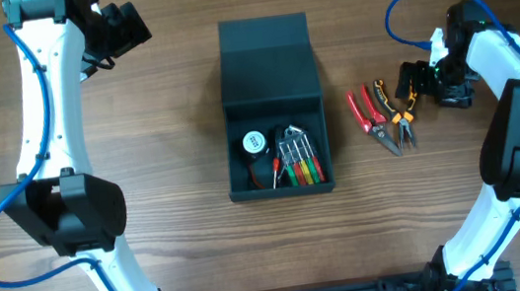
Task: Pack container
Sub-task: 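Lower the right gripper and close it on the pliers handles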
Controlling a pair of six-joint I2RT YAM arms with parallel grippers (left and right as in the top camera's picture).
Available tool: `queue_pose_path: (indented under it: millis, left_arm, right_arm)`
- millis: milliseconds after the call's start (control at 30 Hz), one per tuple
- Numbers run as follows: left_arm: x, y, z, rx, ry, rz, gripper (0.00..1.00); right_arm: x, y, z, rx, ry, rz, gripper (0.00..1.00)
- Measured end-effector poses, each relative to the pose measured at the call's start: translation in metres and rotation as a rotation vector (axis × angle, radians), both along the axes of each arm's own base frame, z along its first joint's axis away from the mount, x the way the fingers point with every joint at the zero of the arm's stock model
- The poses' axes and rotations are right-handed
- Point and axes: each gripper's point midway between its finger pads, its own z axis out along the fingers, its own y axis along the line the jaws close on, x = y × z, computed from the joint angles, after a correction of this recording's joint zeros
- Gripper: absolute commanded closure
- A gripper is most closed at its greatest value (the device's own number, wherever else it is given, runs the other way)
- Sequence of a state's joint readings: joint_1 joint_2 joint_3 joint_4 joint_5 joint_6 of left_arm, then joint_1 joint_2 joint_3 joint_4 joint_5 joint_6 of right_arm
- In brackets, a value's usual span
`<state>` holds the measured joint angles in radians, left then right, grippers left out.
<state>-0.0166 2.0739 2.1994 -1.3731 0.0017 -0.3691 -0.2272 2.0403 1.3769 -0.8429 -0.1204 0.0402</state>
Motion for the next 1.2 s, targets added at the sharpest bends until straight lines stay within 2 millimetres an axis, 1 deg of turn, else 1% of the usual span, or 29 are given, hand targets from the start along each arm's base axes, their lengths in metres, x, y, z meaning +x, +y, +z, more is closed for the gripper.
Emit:
queue_pose_path:
  millis: [300,500,633,767,1033,1200]
  left_arm:
    - [0.000,0.000,0.000,0.000,0.000,0.000,0.00]
    - [0.000,0.000,0.000,0.000,0.000,0.000,0.00]
    - [0.000,0.000,0.000,0.000,0.000,0.000,0.00]
    - [0.000,0.000,0.000,0.000,0.000,0.000,0.00]
    - [0.000,0.000,0.000,0.000,0.000,0.000,0.00]
    - [0.000,0.000,0.000,0.000,0.000,0.000,0.00]
  right_arm:
    - [0.003,0.002,0.002,0.022,-0.015,-0.003,0.00]
    - [0.010,0.014,0.007,0.096,-0.045,0.007,0.00]
    - [0.013,0.016,0.015,0.111,-0.051,0.059,0.00]
    - [0.007,0.023,0.017,0.142,-0.042,0.136,0.00]
    - [0.000,0.029,0.018,0.168,-0.024,0.171,0.00]
    - [0.000,0.050,0.019,0.188,-0.018,0.226,0.00]
